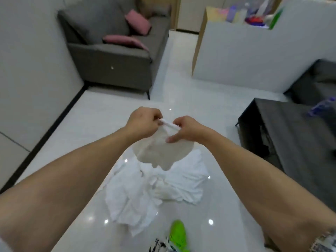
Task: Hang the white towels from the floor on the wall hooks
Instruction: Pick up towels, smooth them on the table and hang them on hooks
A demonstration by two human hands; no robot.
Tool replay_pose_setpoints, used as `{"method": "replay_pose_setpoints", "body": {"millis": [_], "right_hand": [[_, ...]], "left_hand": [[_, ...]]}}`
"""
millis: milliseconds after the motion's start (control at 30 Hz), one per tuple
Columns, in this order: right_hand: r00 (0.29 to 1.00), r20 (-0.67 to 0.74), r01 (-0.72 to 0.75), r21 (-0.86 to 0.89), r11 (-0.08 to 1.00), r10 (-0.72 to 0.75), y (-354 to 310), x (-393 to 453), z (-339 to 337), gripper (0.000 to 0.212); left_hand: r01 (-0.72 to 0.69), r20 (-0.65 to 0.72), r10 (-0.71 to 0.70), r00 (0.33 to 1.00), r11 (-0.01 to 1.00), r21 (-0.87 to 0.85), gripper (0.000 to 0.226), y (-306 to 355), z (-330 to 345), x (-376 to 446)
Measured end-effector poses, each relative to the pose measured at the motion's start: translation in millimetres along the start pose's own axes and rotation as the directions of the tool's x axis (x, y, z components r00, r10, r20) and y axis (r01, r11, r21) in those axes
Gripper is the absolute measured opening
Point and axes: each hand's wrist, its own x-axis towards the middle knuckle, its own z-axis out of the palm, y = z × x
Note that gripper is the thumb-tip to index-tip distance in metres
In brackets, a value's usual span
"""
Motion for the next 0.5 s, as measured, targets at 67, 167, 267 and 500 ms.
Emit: {"method": "replay_pose_setpoints", "body": {"millis": [67, 167, 267, 500], "right_hand": [[0.991, -0.131, -0.029, -0.317, 0.948, -0.013, -9.8, -37.7, -22.5, 0.031], [0.940, -0.341, -0.173, -0.462, 0.870, 0.006, 0.7, -91.5, -50.6, 0.027], [0.852, -0.516, -0.334, -0.411, 0.848, 0.085, 28.3, -152.3, -73.6, 0.022], [0.630, -0.774, -0.296, -0.173, 0.939, 0.056, 27.3, -263.3, -101.5, 0.029]], "left_hand": [[-0.110, -0.079, 0.114, 0.990, 0.992, 0.056, 0.012, 30.0, -32.0, -2.3], [-0.163, -0.194, 0.182, 0.964, 0.980, 0.110, 0.011, 61.4, -73.9, -12.9], [-0.076, -0.340, 0.116, 0.933, 0.989, 0.129, 0.013, 69.9, -104.0, -20.8], [-0.223, 0.084, 0.242, 0.967, 0.956, -0.189, 0.050, 144.0, -85.2, -54.5]]}}
